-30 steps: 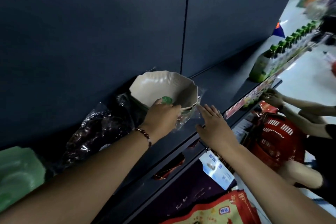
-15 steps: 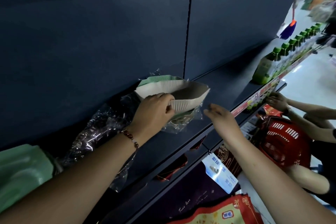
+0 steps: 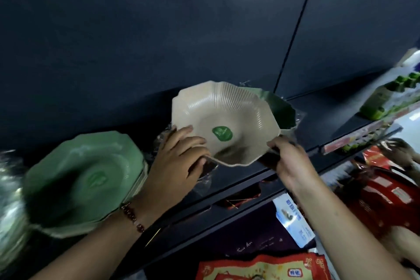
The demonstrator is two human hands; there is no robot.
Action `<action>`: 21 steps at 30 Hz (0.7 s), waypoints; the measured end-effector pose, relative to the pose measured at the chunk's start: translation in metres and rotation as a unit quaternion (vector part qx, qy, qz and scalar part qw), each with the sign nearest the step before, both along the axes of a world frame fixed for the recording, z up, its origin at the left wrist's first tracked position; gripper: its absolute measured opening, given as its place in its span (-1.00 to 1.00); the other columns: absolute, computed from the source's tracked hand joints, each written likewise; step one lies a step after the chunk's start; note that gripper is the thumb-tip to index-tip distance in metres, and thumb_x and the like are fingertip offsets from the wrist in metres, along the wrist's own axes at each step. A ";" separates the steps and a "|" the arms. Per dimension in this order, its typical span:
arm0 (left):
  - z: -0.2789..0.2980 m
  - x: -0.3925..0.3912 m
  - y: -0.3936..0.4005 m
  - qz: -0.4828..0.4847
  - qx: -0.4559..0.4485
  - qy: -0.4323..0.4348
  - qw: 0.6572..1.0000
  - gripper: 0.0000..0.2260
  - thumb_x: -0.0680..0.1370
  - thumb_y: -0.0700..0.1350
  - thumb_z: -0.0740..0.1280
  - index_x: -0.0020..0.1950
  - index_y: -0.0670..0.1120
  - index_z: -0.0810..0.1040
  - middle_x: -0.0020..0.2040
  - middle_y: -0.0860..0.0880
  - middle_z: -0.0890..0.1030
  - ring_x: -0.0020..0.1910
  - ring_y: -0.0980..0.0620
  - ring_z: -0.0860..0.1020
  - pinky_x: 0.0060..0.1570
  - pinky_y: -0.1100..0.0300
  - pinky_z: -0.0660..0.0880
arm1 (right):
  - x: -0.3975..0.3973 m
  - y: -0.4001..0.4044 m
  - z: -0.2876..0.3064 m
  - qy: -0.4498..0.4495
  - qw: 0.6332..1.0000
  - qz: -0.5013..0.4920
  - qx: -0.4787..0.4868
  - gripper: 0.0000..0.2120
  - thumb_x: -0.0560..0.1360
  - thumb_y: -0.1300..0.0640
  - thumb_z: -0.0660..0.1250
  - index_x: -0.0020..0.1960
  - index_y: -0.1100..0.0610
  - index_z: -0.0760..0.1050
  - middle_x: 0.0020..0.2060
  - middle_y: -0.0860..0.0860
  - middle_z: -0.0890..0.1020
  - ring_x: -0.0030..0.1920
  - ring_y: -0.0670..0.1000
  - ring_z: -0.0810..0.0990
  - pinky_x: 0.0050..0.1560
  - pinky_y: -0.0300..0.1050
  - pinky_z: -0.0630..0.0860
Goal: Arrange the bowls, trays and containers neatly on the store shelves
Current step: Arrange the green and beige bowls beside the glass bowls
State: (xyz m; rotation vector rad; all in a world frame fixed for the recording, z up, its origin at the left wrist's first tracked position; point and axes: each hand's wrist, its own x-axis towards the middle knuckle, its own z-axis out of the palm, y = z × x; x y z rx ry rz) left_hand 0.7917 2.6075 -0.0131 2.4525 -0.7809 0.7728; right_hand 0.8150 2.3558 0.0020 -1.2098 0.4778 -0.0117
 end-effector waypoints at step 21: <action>-0.085 -0.123 0.233 0.229 -0.113 0.139 0.957 -0.88 0.55 -0.18 0.36 0.07 -0.10 0.64 0.12 -0.01 0.62 0.46 -0.10 0.28 0.38 -0.02 0.30 | -0.034 0.273 -0.050 -0.066 0.928 0.215 -0.297 -0.84 0.44 0.30 0.26 0.00 0.26 0.53 -0.19 0.15 0.59 -0.19 0.00 0.46 -0.23 -0.14 0.31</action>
